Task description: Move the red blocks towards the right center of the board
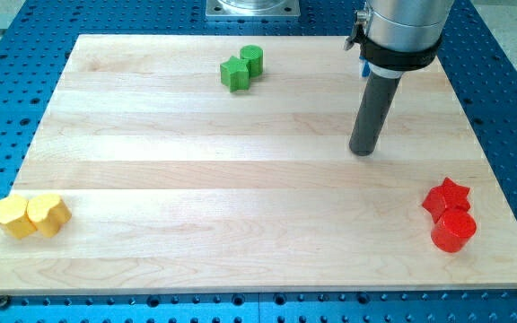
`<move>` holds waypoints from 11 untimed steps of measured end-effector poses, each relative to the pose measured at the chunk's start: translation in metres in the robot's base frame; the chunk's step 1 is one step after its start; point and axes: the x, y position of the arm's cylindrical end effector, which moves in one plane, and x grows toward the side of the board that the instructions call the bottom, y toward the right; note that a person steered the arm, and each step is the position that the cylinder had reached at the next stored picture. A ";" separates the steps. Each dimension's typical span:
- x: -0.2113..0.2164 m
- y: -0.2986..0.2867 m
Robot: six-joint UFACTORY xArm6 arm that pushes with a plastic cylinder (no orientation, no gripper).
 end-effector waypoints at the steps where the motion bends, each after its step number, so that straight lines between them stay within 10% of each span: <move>1: 0.000 0.000; 4: 0.030 -0.042; 7: 0.180 -0.027; 11: 0.132 0.057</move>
